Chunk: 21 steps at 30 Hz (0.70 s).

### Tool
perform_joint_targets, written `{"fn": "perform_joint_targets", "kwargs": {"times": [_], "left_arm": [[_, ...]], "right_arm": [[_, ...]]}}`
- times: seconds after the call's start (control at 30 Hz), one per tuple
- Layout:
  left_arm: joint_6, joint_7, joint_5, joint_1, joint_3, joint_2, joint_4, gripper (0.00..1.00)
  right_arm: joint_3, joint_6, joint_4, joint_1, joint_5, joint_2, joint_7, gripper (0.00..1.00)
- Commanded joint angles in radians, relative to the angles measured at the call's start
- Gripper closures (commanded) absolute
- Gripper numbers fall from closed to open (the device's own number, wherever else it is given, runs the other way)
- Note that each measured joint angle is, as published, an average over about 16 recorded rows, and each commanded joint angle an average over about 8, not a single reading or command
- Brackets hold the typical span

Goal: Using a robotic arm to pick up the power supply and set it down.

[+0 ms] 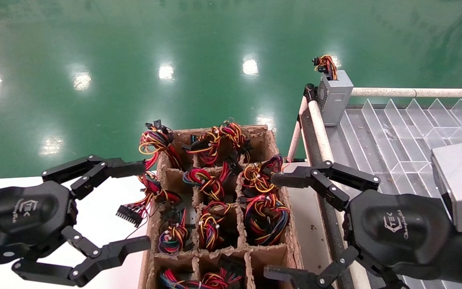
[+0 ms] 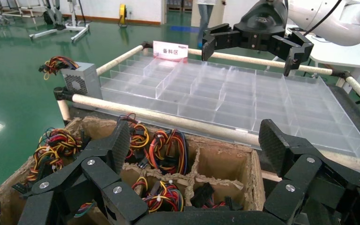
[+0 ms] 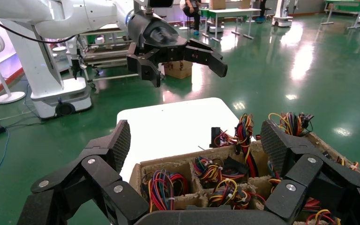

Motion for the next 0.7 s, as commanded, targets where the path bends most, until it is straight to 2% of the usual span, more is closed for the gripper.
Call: {"fn": "perform_joint_targets", "kwargs": {"times": [0.03, 0.7], "left_arm": [[0.000, 0.000, 0.000, 0.000, 0.000, 0.000, 0.000, 0.00], [0.000, 0.000, 0.000, 0.000, 0.000, 0.000, 0.000, 0.00]], "right_arm": [[0.000, 0.000, 0.000, 0.000, 0.000, 0.000, 0.000, 0.00], [0.000, 0.000, 0.000, 0.000, 0.000, 0.000, 0.000, 0.00]]}}
